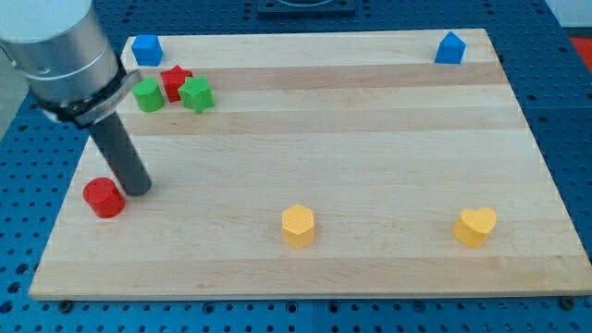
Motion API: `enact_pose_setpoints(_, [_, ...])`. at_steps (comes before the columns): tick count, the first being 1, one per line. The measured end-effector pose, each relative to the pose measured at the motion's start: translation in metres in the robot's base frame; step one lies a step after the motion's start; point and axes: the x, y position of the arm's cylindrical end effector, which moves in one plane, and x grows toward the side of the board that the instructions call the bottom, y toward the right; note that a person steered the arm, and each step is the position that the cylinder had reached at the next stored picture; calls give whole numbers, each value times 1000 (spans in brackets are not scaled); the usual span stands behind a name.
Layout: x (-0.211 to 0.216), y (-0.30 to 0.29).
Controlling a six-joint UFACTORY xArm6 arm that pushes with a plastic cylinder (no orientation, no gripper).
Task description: Place the red circle towards the bottom right side of the green circle
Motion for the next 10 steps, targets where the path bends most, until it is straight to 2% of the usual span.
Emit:
enact_pose_setpoints(2, [70, -60])
enact_pose_setpoints(3, [68, -91])
enact_pose_setpoints(4, [29, -79])
enact_pose_setpoints(5, [-19, -42])
enact_pose_setpoints(6, [-38, -32])
enact_pose_setpoints(7, [-4, -70])
enact_pose_setpoints(8, [31, -69])
enact_pose_setpoints(9, [15, -37])
enact_pose_setpoints(10, [-41, -31])
